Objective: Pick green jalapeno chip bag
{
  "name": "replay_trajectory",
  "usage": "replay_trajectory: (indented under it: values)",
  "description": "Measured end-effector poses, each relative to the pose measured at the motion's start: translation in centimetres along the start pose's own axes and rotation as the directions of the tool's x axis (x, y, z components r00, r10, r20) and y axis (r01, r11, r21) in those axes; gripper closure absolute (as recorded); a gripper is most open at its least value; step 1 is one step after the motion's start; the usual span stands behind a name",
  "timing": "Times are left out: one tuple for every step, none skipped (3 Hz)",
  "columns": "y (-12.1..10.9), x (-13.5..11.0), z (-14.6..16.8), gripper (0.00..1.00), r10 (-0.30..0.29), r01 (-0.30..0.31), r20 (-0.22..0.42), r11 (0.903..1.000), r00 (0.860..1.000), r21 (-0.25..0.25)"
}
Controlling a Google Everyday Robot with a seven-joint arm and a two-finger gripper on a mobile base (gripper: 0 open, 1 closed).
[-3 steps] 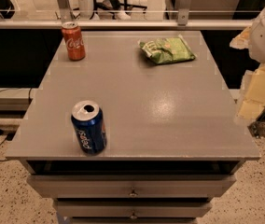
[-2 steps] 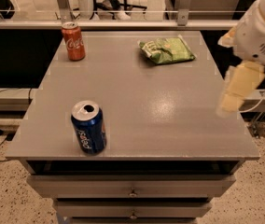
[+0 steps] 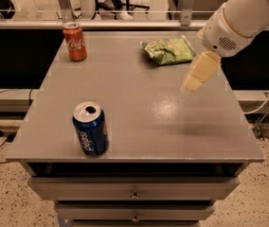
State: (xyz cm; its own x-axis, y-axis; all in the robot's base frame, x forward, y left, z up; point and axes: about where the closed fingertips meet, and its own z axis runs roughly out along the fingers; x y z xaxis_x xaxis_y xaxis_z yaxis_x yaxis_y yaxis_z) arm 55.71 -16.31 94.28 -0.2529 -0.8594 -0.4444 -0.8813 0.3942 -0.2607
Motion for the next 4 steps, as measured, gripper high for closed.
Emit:
replay_trajectory:
  values:
    - [-0.3, -0.1, 0.3, 0.00, 0.009, -0.009, 0.010, 0.9999, 1.000, 0.011]
    - [-1.2, -0.6, 0.8, 0.00, 0.032, -0.034, 0.039, 0.9988, 0.999, 0.036]
    - [-4.5, -2.0, 2.7, 0.00, 0.091, -0.101, 0.103, 0.9907, 0.991, 0.091]
    - [-12.3, -4.2, 7.7, 0.00, 0.260, -0.307, 0.263, 0.9381, 0.929, 0.160]
